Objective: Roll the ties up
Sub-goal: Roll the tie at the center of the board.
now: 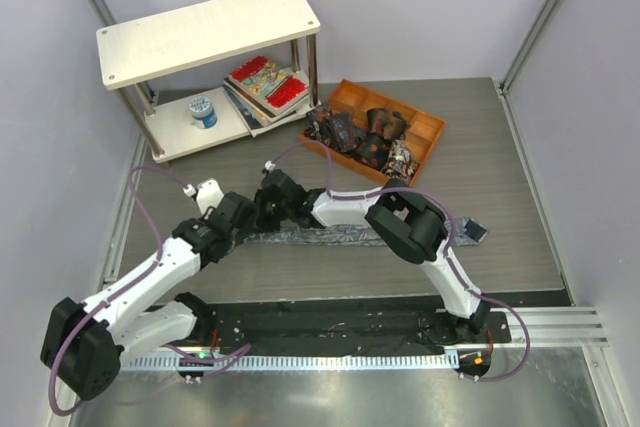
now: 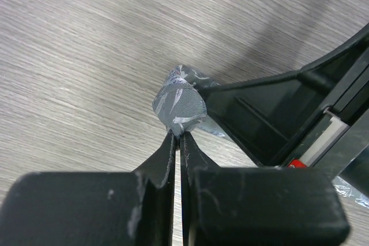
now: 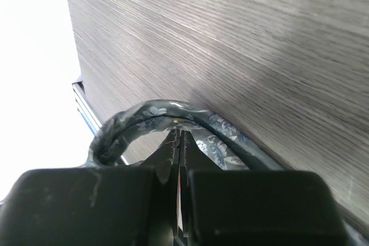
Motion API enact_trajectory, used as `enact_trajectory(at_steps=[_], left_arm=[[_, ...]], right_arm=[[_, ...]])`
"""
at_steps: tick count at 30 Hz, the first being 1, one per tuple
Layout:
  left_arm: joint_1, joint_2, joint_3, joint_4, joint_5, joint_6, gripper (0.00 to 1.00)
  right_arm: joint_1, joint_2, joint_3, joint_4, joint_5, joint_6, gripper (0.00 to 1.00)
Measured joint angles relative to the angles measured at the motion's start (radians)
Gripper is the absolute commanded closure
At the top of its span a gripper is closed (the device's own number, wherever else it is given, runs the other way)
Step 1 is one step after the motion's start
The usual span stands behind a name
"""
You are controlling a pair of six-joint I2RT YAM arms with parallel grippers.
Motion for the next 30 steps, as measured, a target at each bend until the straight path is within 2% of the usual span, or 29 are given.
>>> enact_trajectory(at_steps=[8,15,21,24,30], left_arm=[[-0.112,0.099,0.073,-0.056,-0.087,-0.055,1.00],[-0.183,0.188,0.120,-0.076,-0.127,-0.110,1.00],[-0.237,0.273,0.162,-0.079,-0.141,-0.167,0.99],[-0.249,0.312,0.169,-0.069,-0.141,-0.198,0.93],[-0.270,0.381,0.169,-0.045,-0.141,-0.264,0.93]], right_arm=[[-0.027,-0.107,-0.073,-0.058,0.001,-0.022,0.99],[-0.098,-0.335,-0.176,-0.217,0.091,-0.106,0.99],[-0.204,-0.516,-0.322,-0.261,0.142,-0.133,0.99],[-0.240,-0.547,-0.380,-0.281,0.153,-0.135,0.99],[-0.245,-0.564,-0.449,-0.295,0.156,-0.137,0.99]])
